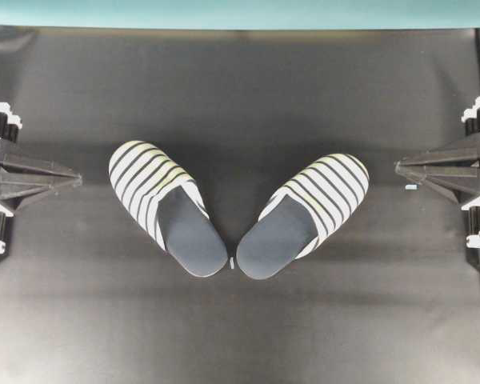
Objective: Arrange the slippers with the left arm.
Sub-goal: 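Move the left gripper toward the left slipper's striped upper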
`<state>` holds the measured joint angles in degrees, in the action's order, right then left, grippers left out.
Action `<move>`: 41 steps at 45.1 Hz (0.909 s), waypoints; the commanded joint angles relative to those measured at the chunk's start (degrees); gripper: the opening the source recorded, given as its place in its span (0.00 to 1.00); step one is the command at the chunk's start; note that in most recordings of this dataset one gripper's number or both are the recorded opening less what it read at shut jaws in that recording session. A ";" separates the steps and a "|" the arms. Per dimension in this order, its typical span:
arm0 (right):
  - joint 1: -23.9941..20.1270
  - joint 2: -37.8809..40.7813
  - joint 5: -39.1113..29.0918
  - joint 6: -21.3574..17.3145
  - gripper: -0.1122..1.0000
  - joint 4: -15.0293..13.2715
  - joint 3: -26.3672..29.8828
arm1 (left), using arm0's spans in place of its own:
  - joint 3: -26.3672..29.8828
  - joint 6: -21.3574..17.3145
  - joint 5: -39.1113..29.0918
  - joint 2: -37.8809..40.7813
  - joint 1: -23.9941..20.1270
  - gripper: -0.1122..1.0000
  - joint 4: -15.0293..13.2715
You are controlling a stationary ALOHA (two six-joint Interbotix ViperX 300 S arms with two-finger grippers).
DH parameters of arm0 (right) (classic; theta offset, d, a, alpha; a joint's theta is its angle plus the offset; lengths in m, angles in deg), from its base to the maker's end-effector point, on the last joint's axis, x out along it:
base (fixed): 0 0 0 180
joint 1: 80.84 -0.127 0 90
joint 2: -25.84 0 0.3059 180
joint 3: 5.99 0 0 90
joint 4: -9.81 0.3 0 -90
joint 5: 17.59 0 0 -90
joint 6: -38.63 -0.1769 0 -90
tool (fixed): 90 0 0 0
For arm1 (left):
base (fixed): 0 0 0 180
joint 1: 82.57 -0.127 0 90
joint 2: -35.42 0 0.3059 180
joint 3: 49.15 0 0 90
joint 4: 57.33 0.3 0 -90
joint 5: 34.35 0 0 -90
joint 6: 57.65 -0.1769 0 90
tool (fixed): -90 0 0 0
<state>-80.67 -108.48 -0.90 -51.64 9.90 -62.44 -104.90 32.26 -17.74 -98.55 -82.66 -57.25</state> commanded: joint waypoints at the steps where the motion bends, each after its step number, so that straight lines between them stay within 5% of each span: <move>1: -0.09 0.35 0.35 0.26 0.13 0.09 0.44 | 2.20 1.76 -2.11 2.20 -0.88 0.15 2.37; 5: -0.09 -0.09 -0.09 0.88 0.19 0.09 -0.09 | 4.57 4.31 -6.24 4.83 -1.58 0.12 2.37; 10: 0.09 -0.79 -2.37 0.88 0.11 0.09 -0.79 | 8.00 9.32 -12.48 9.05 -4.13 0.10 2.37; 21: 0.18 -1.85 -9.23 0.18 0.11 0.09 -0.79 | 16.96 20.92 -27.86 21.27 -10.02 0.10 2.46; 33: 0.26 -1.85 -11.16 0.18 0.11 0.09 -1.14 | 27.86 22.32 -47.20 34.89 -10.11 0.14 2.55; 41: 0.35 -2.02 -11.60 0.18 0.11 0.18 -1.67 | 34.45 22.24 -57.04 43.07 -10.11 0.39 2.55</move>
<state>-80.58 -110.68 -12.67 -51.29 9.99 -64.29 -74.31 54.67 -70.91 -58.65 -92.59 -54.87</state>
